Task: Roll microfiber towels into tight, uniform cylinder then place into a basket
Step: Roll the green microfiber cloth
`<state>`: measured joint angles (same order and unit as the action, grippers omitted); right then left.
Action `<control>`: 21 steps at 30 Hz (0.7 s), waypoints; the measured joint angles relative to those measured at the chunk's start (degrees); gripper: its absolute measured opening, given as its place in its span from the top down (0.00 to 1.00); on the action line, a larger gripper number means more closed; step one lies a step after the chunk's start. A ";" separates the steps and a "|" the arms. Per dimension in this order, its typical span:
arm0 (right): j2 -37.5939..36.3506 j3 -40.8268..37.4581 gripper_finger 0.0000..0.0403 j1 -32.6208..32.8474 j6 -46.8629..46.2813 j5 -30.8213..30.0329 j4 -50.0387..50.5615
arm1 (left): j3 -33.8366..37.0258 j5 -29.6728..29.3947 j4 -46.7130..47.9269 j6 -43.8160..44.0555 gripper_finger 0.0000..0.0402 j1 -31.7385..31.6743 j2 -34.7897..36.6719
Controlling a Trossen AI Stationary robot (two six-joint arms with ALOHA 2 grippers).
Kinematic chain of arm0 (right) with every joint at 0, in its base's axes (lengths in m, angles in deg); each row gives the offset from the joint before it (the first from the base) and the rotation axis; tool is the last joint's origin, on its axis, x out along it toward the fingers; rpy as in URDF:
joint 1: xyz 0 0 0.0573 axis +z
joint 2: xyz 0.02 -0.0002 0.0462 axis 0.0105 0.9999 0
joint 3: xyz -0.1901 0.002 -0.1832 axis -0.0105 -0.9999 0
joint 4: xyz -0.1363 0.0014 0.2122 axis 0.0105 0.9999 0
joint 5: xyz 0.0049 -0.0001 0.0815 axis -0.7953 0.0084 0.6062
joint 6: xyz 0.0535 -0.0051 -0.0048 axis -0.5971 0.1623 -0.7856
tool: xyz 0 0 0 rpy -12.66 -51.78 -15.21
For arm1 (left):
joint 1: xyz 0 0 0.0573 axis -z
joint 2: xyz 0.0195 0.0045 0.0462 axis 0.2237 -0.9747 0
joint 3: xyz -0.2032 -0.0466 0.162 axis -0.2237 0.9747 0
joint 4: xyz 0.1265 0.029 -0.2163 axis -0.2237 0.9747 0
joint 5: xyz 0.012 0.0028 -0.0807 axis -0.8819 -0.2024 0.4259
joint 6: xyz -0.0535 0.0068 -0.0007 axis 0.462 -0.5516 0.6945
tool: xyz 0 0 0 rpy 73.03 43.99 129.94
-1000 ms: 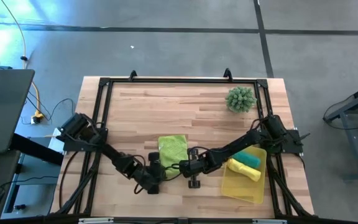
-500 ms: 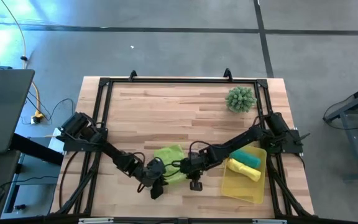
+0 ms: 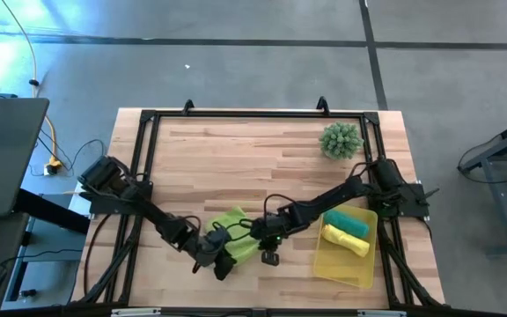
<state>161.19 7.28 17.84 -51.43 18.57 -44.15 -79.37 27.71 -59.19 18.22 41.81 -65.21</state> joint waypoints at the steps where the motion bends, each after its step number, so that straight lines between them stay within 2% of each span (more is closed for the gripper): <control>1: 0.07 0.00 1.00 -0.05 0.04 -0.09 -0.18 | 0.01 -0.59 1.99 0.45 0.96 0.00 0.66; 5: 0.45 0.00 1.00 -0.08 0.13 -0.02 -1.10 | 0.02 -2.20 9.50 4.96 0.96 0.14 1.10; 9: 0.54 0.00 0.98 -0.09 1.95 -0.94 -2.51 | -0.20 -2.91 12.29 7.44 0.96 0.42 0.45; 17: -2.05 -0.15 0.74 -0.41 14.30 -0.97 -1.31 | -0.24 -2.59 14.84 5.36 0.96 0.44 0.10; 21: -5.95 -0.15 0.68 -0.40 20.06 -0.99 2.06 | -0.27 -2.33 15.99 5.29 0.96 0.44 0.12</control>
<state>155.24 7.13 17.44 -31.37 17.58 -42.09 -79.64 25.37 -43.20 23.51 42.25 -65.09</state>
